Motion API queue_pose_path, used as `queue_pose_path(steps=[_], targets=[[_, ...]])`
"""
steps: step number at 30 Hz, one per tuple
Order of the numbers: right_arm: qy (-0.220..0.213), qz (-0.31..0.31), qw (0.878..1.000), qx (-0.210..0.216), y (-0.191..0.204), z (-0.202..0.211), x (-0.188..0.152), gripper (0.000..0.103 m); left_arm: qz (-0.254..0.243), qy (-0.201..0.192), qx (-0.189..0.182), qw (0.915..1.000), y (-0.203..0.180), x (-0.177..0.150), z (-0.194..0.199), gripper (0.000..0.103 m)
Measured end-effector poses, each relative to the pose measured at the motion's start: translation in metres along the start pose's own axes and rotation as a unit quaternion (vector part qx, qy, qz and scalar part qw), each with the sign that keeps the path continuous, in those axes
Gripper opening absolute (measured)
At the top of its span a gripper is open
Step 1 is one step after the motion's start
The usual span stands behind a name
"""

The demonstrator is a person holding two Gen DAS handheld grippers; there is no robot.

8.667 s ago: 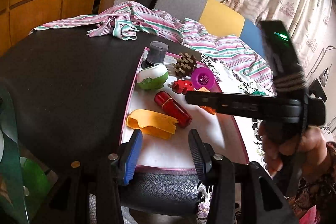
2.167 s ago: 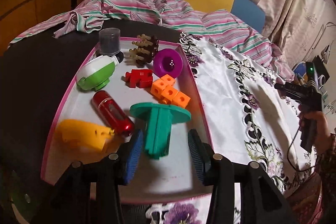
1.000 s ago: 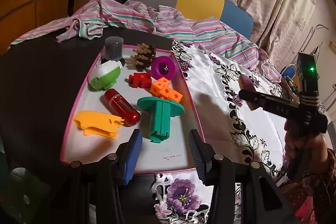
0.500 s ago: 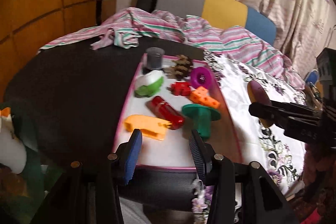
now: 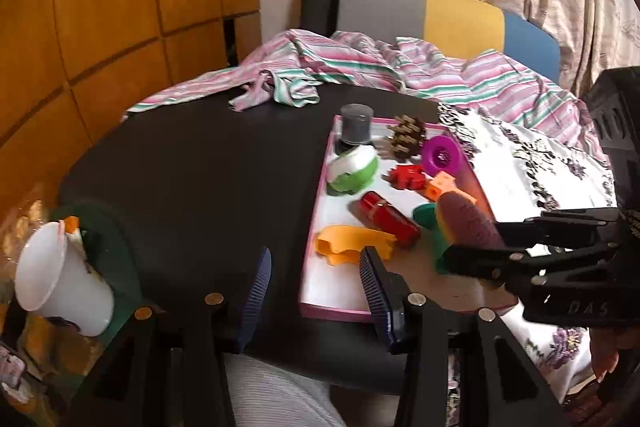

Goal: Organize rigid objects
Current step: 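Carry the lavender oval bar into the pink tray and open the right tool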

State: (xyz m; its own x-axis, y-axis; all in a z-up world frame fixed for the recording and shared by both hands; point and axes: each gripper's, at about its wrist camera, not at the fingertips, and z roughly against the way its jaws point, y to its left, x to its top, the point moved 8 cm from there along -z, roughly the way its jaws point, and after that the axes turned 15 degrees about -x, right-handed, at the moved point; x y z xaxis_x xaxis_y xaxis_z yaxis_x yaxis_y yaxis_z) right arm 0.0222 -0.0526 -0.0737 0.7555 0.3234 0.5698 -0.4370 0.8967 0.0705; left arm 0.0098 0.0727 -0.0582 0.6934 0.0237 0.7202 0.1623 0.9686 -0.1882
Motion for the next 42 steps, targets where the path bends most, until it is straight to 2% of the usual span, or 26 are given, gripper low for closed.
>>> queue_pose_path(steps=[9, 17, 25, 27, 31, 37, 38, 40, 42], targets=[[0.054, 0.039, 0.998, 0.023, 0.023, -0.028, -0.005, 0.044, 0.019, -0.004, 0.018, 0.9997, 0.017, -0.003, 0.007, 0.047], [0.096, 0.049, 0.994, 0.006, 0.009, -0.041, -0.018, 0.045, 0.019, -0.002, 0.019, 0.9996, 0.015, -0.003, 0.008, 0.047], [0.106, 0.001, 0.994, 0.018, -0.014, -0.032, -0.034, 0.047, 0.017, -0.001, 0.003, 0.9998, 0.006, -0.002, 0.006, 0.047], [0.103, -0.007, 0.994, 0.022, -0.015, -0.032, -0.035, 0.046, 0.015, 0.000, 0.003, 0.9999, 0.004, -0.002, 0.006, 0.047], [0.102, -0.022, 0.994, 0.028, -0.012, -0.038, -0.031, 0.036, 0.010, 0.001, 0.007, 0.9999, 0.001, -0.001, 0.006, 0.047], [0.071, -0.056, 0.995, 0.040, -0.008, -0.024, -0.021, 0.036, 0.018, 0.006, 0.020, 0.9996, 0.003, 0.000, 0.005, 0.047], [0.064, -0.062, 0.996, 0.032, -0.010, -0.019, -0.020, 0.037, 0.020, 0.008, 0.020, 0.9995, 0.004, 0.000, 0.005, 0.047], [0.045, -0.066, 0.997, -0.001, -0.016, -0.009, -0.018, 0.046, 0.025, 0.016, 0.019, 0.9994, 0.003, -0.001, 0.002, 0.047], [0.030, -0.066, 0.997, -0.031, -0.020, 0.000, -0.016, 0.047, 0.028, 0.026, 0.014, 0.9992, -0.001, -0.002, -0.001, 0.047]])
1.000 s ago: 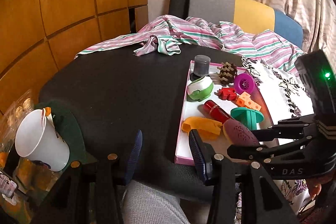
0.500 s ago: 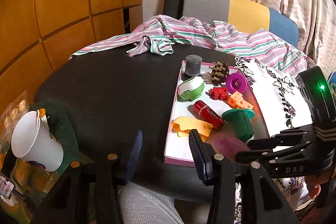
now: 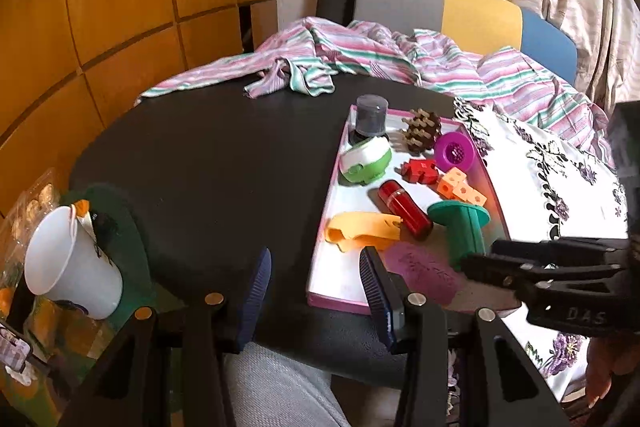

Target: Organize rigid objects

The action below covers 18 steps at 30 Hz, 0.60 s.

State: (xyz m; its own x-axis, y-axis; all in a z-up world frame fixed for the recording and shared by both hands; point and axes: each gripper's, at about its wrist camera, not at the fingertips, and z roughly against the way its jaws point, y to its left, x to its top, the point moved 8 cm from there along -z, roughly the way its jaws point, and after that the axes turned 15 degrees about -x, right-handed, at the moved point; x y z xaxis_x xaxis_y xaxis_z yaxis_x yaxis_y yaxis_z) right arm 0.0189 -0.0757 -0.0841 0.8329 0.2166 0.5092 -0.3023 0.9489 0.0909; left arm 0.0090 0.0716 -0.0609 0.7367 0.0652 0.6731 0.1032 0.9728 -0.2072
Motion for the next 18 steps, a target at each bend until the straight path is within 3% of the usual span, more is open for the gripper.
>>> queue_pose_path(steps=[2, 4, 7, 13, 18], targets=[[-0.014, -0.008, 0.999, -0.033, -0.008, 0.007, 0.002, 0.056, -0.002, 0.006, -0.003, 1.0000, -0.004, -0.001, -0.002, 0.047], [-0.025, -0.019, 0.997, -0.067, -0.015, 0.012, 0.007, 0.075, -0.012, 0.007, 0.000, 0.9999, -0.010, 0.000, -0.001, 0.047], [-0.033, -0.021, 0.994, -0.105, -0.025, 0.018, 0.010, 0.087, -0.024, 0.007, 0.007, 0.9997, -0.014, 0.002, 0.000, 0.047], [-0.043, -0.040, 0.987, -0.150, -0.037, 0.023, 0.012, 0.103, -0.037, 0.027, 0.008, 0.9989, -0.020, 0.004, -0.001, 0.047], [-0.042, -0.064, 0.983, -0.165, -0.042, 0.025, 0.015, 0.103, -0.036, 0.050, 0.003, 0.9981, -0.023, 0.003, -0.004, 0.047]])
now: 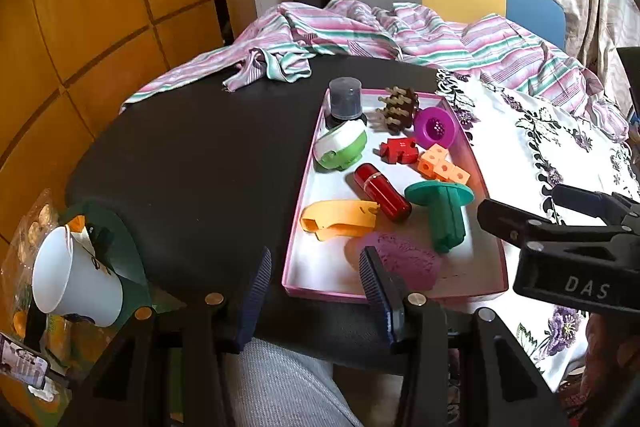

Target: Organize rigid objects

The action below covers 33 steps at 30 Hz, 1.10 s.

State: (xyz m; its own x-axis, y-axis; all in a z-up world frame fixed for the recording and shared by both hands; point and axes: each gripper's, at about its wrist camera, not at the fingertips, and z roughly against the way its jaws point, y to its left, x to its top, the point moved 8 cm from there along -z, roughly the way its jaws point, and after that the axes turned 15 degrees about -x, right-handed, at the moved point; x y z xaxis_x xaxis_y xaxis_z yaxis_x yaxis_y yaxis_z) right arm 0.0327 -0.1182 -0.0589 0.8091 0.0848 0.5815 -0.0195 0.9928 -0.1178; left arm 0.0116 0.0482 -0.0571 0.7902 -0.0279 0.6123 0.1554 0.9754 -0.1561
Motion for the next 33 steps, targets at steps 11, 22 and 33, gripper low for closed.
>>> queue_pose_path(steps=[11, 22, 33], targets=[[0.008, -0.027, 0.999, -0.027, -0.001, -0.002, 0.006, 0.103, 0.016, 0.008, 0.013, 0.9998, 0.005, 0.007, -0.005, 0.046], [0.010, -0.040, 0.998, -0.042, -0.009, -0.003, 0.014, 0.103, -0.016, 0.005, 0.009, 0.9998, -0.013, 0.019, -0.009, 0.046], [0.012, -0.059, 0.997, -0.048, -0.021, -0.005, 0.018, 0.103, -0.018, 0.009, 0.004, 0.9998, -0.020, 0.023, -0.013, 0.046]])
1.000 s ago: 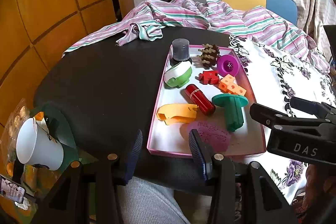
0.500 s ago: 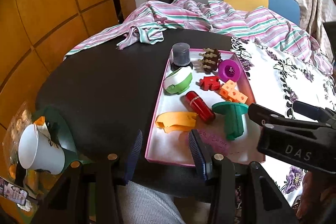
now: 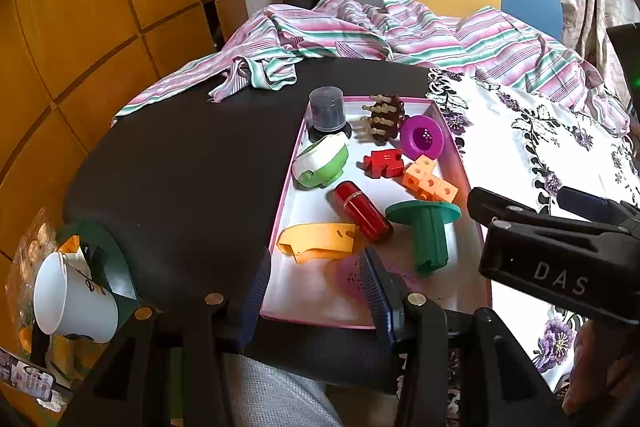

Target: Organize rigid objects

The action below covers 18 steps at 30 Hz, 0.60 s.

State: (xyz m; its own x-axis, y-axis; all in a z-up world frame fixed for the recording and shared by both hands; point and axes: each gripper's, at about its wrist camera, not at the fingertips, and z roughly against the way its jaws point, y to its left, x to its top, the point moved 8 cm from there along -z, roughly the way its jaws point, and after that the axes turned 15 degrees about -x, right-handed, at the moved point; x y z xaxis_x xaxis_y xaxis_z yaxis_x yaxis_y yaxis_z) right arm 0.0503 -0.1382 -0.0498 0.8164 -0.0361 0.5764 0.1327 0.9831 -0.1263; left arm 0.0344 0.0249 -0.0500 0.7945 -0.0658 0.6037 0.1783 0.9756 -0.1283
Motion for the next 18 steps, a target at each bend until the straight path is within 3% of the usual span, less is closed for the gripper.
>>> queue_pose_path(steps=[18], targets=[[0.014, -0.013, 1.000, 0.004, -0.0067, -0.0059, -0.0025, 0.103, -0.011, 0.004, 0.001, 0.9999, -0.0042, -0.0014, -0.0017, 0.046]])
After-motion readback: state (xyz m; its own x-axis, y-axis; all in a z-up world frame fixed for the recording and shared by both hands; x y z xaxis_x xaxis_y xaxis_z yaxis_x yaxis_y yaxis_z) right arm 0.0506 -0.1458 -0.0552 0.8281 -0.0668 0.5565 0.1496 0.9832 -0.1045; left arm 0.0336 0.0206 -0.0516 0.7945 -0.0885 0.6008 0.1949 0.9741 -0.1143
